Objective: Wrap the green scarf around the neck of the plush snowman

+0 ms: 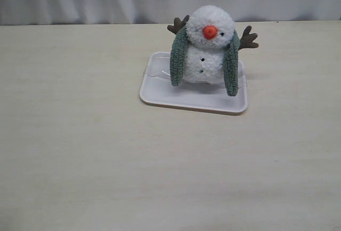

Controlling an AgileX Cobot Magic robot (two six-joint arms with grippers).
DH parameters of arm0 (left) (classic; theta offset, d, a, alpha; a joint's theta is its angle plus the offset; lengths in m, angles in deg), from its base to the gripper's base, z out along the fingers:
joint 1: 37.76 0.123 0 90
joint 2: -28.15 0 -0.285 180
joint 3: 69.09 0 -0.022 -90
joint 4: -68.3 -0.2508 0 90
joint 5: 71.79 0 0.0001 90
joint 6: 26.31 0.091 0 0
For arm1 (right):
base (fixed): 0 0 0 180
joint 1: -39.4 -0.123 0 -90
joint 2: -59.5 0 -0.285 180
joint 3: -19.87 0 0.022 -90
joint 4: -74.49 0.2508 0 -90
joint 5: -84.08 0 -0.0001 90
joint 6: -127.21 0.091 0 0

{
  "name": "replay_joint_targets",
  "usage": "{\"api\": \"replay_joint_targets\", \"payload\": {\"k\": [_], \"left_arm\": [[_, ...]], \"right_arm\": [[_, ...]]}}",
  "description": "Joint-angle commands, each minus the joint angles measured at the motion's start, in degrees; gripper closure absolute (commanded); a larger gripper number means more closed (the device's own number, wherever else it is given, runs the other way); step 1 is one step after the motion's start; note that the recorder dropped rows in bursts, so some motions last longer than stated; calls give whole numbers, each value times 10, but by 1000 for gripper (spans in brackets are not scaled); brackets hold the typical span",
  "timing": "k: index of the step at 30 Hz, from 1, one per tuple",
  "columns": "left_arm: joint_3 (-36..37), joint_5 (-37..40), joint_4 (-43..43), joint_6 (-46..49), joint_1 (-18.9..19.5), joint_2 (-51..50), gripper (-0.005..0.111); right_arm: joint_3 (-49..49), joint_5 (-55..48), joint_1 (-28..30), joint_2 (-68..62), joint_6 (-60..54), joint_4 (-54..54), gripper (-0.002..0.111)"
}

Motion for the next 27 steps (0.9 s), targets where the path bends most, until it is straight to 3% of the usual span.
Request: {"api": "replay_joint_targets", "payload": {"k": [1,27], "left_arm": [[1,0,0,-4,1,1,107],[1,6,1,-4,1,1,107]], "right_arm": [[2,6,2,2,1,-4,104],[11,5,2,4,1,-4,104]]}}
